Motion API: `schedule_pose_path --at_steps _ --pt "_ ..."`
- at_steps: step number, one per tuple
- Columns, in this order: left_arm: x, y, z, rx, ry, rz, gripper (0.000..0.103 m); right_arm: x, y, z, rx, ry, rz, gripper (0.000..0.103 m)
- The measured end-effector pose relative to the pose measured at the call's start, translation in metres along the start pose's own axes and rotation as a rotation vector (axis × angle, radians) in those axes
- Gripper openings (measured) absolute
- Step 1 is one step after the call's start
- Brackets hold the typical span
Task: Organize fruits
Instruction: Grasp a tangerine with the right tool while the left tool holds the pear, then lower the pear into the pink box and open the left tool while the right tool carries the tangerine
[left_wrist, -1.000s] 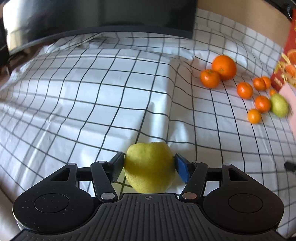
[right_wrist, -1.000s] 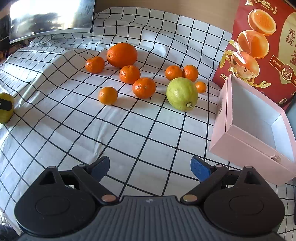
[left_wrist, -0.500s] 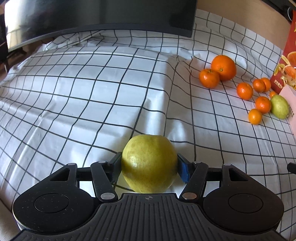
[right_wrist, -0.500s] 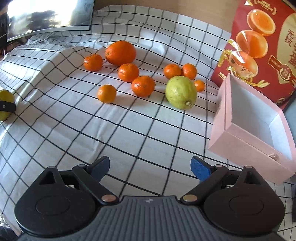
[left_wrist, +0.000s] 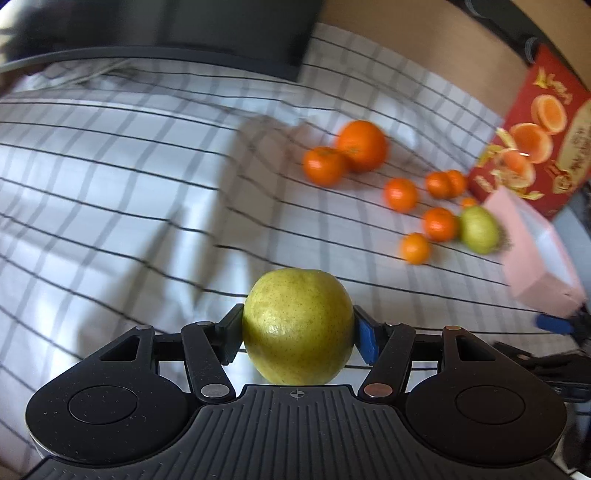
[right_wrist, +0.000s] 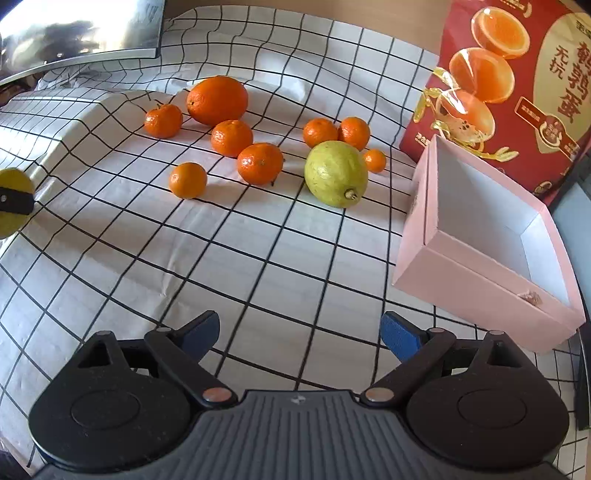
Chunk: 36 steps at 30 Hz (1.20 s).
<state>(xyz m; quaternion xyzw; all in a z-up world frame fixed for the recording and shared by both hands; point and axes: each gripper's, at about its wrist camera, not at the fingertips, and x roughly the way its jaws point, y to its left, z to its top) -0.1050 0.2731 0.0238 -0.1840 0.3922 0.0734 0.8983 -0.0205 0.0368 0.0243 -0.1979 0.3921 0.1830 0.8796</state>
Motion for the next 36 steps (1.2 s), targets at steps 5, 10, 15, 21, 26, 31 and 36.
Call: schedule_pose_path --at_steps 5,10,15,21,26,31,36 --pt "0.001 -0.013 -0.011 0.007 0.016 -0.052 0.065 0.001 0.013 0.014 -0.046 -0.044 0.065 0.075" --pt "-0.006 -0.014 -0.021 -0.003 0.012 -0.072 0.065 0.011 0.037 0.043 -0.125 -0.097 0.105 0.063" --pt "-0.015 -0.01 -0.026 -0.009 0.016 -0.085 0.065 0.029 0.052 0.071 -0.121 -0.127 0.124 0.056" --pt "-0.021 -0.005 -0.027 -0.012 0.023 -0.083 0.065 0.052 0.073 0.089 -0.111 -0.106 0.166 0.047" --pt "-0.019 -0.01 -0.023 0.028 0.046 -0.09 0.065 0.07 0.082 0.092 -0.095 -0.061 0.181 0.04" --pt "-0.01 -0.024 -0.02 0.079 0.075 -0.122 0.065 0.067 0.076 0.093 -0.071 -0.067 0.18 0.033" --pt "0.008 -0.055 -0.016 0.163 0.12 -0.188 0.066 0.033 0.045 0.077 0.008 -0.091 0.189 0.033"
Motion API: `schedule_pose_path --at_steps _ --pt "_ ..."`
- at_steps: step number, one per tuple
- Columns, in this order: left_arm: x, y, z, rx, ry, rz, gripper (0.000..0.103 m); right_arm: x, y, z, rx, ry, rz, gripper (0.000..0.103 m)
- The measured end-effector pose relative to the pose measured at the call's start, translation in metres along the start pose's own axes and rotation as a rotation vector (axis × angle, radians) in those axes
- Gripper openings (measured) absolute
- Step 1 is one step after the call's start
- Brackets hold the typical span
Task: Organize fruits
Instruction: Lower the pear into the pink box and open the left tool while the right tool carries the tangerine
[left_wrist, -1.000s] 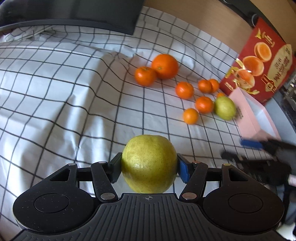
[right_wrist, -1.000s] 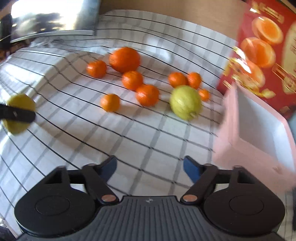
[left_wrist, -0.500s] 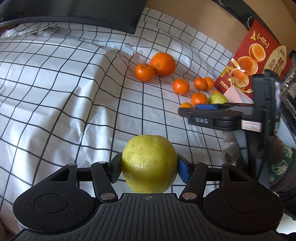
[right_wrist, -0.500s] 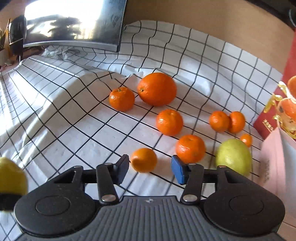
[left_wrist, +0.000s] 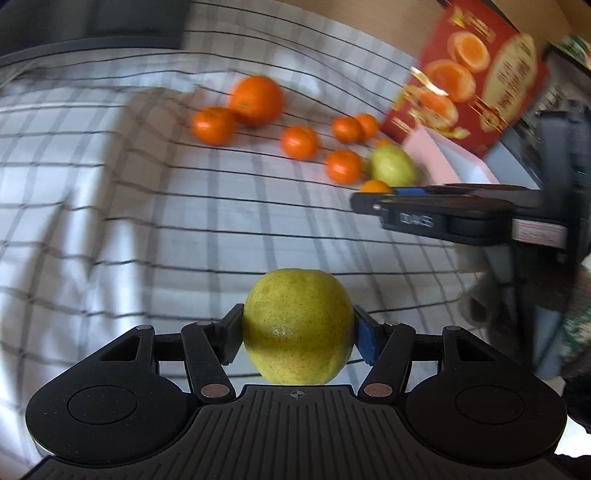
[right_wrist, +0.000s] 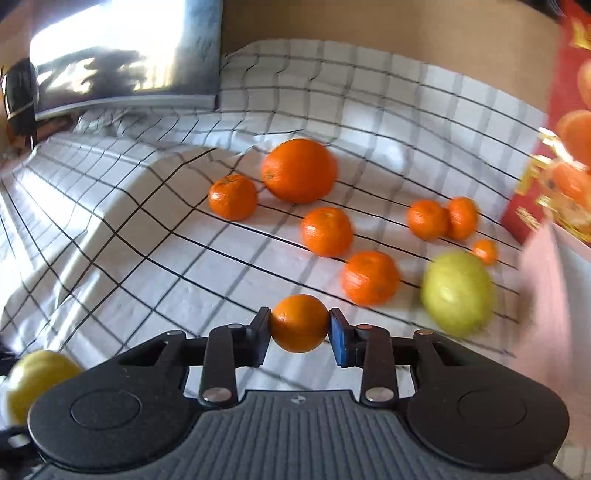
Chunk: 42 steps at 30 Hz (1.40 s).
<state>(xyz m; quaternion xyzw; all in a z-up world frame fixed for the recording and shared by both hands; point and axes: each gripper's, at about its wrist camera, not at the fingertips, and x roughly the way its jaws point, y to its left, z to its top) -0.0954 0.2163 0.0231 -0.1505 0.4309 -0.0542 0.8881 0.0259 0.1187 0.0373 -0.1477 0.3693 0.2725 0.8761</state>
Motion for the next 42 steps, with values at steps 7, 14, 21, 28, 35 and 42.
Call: schedule_pose_path --at_steps 7,14,21,28,35,42 --pt "0.038 -0.052 0.025 0.103 0.045 -0.13 0.065 -0.063 -0.066 -0.048 0.11 -0.005 -0.146 0.033" --pt "0.064 -0.129 0.105 0.257 -0.006 -0.272 0.066 -0.119 -0.149 -0.079 0.329 -0.026 -0.313 0.033" --pt "0.101 -0.22 0.219 0.34 -0.069 -0.247 0.066 -0.159 -0.203 -0.065 0.36 -0.124 -0.372 0.033" --pt "0.204 -0.276 0.247 0.37 0.162 -0.136 0.066 -0.12 -0.254 -0.036 0.336 -0.057 -0.278 0.033" --pt "0.258 -0.283 0.229 0.428 0.22 -0.02 0.066 -0.068 -0.27 -0.039 0.342 0.029 -0.196 0.033" --pt "0.291 -0.289 0.213 0.591 0.258 0.105 0.066 -0.031 -0.274 -0.052 0.286 0.141 -0.155 0.033"
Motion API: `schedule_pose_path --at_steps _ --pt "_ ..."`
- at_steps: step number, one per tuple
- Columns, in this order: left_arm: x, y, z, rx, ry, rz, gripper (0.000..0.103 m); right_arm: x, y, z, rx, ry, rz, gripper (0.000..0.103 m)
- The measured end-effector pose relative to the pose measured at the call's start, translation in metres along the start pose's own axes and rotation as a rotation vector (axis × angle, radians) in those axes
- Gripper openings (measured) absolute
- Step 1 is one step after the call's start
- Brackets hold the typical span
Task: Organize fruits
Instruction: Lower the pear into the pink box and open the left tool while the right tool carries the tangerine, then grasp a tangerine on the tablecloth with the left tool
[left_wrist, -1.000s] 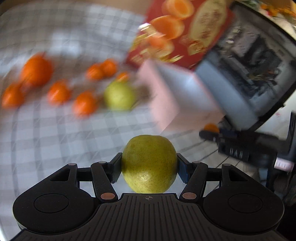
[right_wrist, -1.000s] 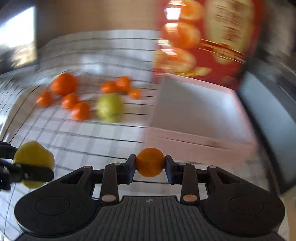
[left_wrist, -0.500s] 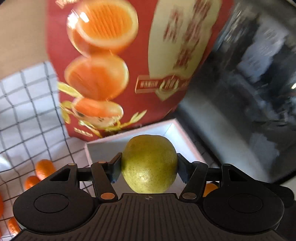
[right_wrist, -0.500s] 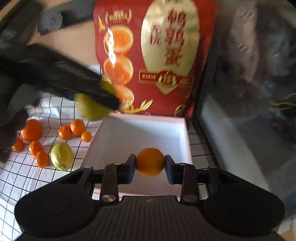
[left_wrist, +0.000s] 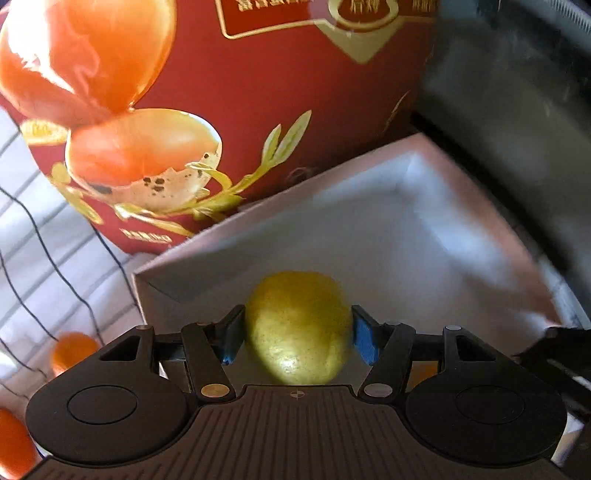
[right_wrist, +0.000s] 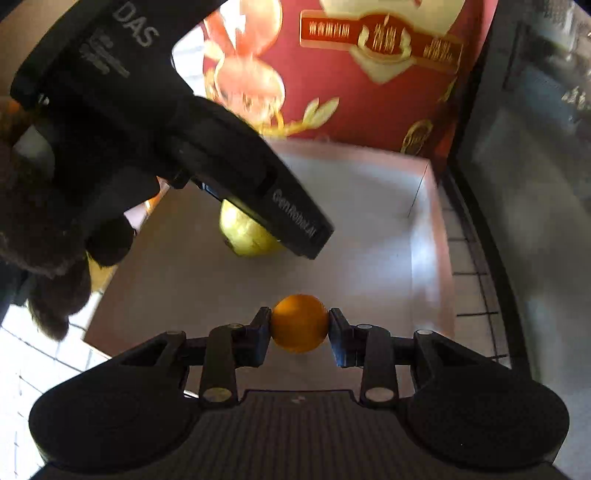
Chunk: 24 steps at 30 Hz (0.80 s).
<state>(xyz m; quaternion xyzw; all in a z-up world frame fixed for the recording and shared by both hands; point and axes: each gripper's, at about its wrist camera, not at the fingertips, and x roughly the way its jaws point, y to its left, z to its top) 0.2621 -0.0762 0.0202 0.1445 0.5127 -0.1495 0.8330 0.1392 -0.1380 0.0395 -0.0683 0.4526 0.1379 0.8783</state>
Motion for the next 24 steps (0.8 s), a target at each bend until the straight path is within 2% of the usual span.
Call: schedule_pose_path --at_steps 6,8,10,14,19,21,24 --pt "-0.014 0.017 -0.002 -0.055 -0.068 -0.074 0.065 0.009 -0.002 0.001 -0.029 0.037 0.016 0.034" --pt "-0.033 0.025 -0.007 -0.083 -0.149 -0.097 0.061 0.01 -0.001 0.002 -0.03 0.039 0.004 0.04" --pt "-0.056 0.036 -0.02 -0.144 -0.232 -0.137 0.06 0.009 0.001 0.001 -0.021 0.034 -0.008 0.051" --pt "-0.101 0.065 -0.06 -0.265 -0.392 -0.209 0.06 -0.001 0.004 -0.003 0.02 0.008 -0.013 0.053" --pt "-0.141 0.091 -0.137 -0.417 -0.508 -0.152 0.06 -0.022 0.021 -0.006 0.056 -0.092 -0.067 0.06" --pt "-0.15 0.104 -0.172 -0.484 -0.52 -0.111 0.059 -0.034 0.029 -0.01 0.072 -0.133 -0.079 0.062" --pt "-0.158 0.122 -0.219 -0.558 -0.488 -0.037 0.059 -0.047 0.046 -0.01 0.091 -0.175 -0.079 0.063"
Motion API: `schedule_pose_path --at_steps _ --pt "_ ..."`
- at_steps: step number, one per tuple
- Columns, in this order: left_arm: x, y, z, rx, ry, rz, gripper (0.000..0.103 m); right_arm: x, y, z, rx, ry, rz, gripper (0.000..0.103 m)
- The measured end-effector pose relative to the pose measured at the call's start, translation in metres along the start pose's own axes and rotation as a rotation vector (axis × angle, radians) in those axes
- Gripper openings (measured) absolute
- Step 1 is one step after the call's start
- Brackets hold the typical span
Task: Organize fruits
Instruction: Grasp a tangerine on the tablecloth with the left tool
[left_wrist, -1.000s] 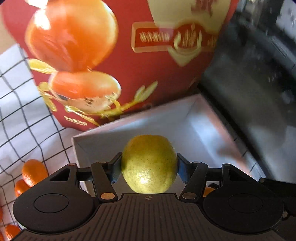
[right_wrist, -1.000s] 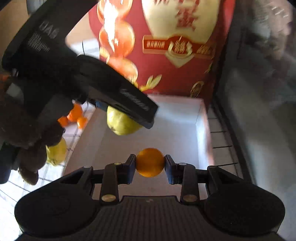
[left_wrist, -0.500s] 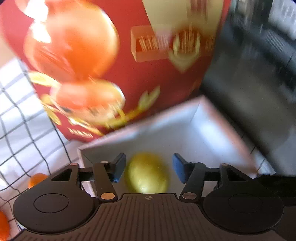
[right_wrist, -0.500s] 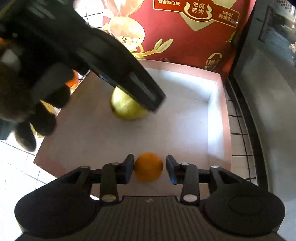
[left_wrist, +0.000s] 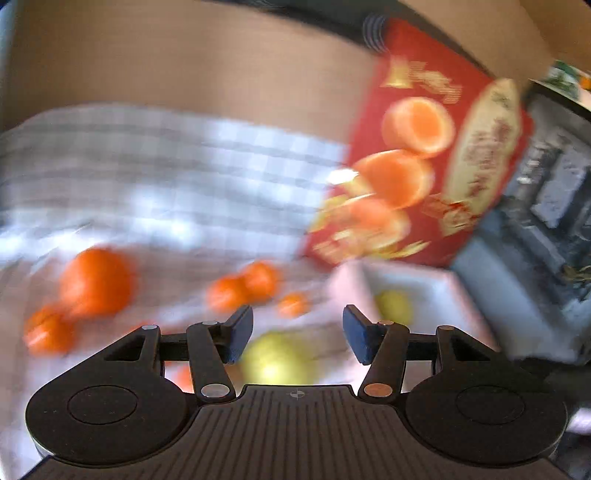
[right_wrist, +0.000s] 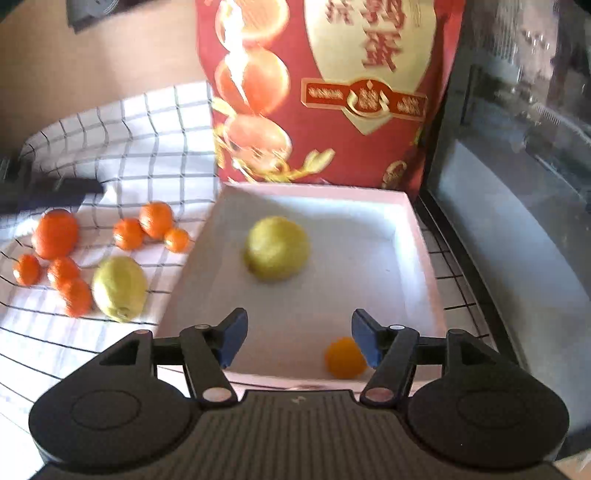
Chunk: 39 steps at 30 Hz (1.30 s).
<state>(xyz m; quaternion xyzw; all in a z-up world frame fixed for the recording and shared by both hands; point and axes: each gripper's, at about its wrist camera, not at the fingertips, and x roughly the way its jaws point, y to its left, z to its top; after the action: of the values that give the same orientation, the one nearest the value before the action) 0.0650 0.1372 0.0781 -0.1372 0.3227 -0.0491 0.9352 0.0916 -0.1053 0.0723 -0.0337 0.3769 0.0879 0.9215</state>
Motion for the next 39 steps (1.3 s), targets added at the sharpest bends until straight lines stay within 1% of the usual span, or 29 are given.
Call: schedule_pose_path --at_steps 2,4,7,9,12,14,16,19,21,23,25,28,33,37,39 --pt "-0.015 0.026 -0.015 -0.015 0.021 0.069 0.059 -0.004 0.011 0.001 -0.006 -0.019 0.014 0.064" --pt "-0.034 0.054 -0.028 -0.037 0.022 0.147 0.058 -0.011 0.031 0.003 -0.029 -0.03 0.027 0.064" --pt "-0.063 0.099 -0.041 -0.131 -0.004 0.256 0.058 -0.019 0.062 0.004 -0.053 -0.037 0.053 0.064" --pt "-0.075 0.124 -0.045 -0.196 -0.007 0.301 0.058 -0.024 0.075 0.001 -0.047 -0.04 0.075 0.065" --pt "-0.081 0.147 -0.046 -0.237 0.003 0.347 0.058 -0.029 0.09 -0.009 -0.024 -0.029 0.099 0.068" --pt "-0.08 0.152 -0.046 -0.236 0.008 0.337 0.058 -0.029 0.097 -0.019 -0.009 -0.017 0.093 0.069" --pt "-0.073 0.151 -0.041 -0.212 0.011 0.308 0.058 -0.029 0.103 -0.032 -0.013 -0.001 0.076 0.069" --pt "-0.058 0.143 -0.031 -0.132 0.008 0.281 0.058 -0.032 0.11 -0.051 -0.049 0.018 0.048 0.069" --pt "-0.046 0.139 -0.023 -0.054 0.0 0.286 0.059 -0.037 0.112 -0.062 -0.064 0.03 0.034 0.069" --pt "-0.033 0.14 -0.013 0.019 0.002 0.316 0.059 -0.039 0.108 -0.07 -0.06 0.041 0.023 0.069" --pt "-0.021 0.144 -0.004 0.063 0.012 0.332 0.059 -0.042 0.103 -0.076 -0.054 0.057 0.014 0.069" --pt "-0.008 0.152 0.005 0.096 0.033 0.309 0.059 -0.043 0.094 -0.085 -0.038 0.091 0.004 0.069" --pt "0.01 0.157 0.011 0.101 0.093 0.222 0.059 -0.046 0.081 -0.096 -0.015 0.125 -0.031 0.069" --pt "0.023 0.154 0.009 0.138 0.138 0.214 0.059 -0.048 0.074 -0.104 -0.013 0.154 -0.043 0.07" --pt "0.03 0.154 0.005 0.145 0.167 0.223 0.059 -0.049 0.072 -0.107 -0.014 0.168 -0.048 0.07"
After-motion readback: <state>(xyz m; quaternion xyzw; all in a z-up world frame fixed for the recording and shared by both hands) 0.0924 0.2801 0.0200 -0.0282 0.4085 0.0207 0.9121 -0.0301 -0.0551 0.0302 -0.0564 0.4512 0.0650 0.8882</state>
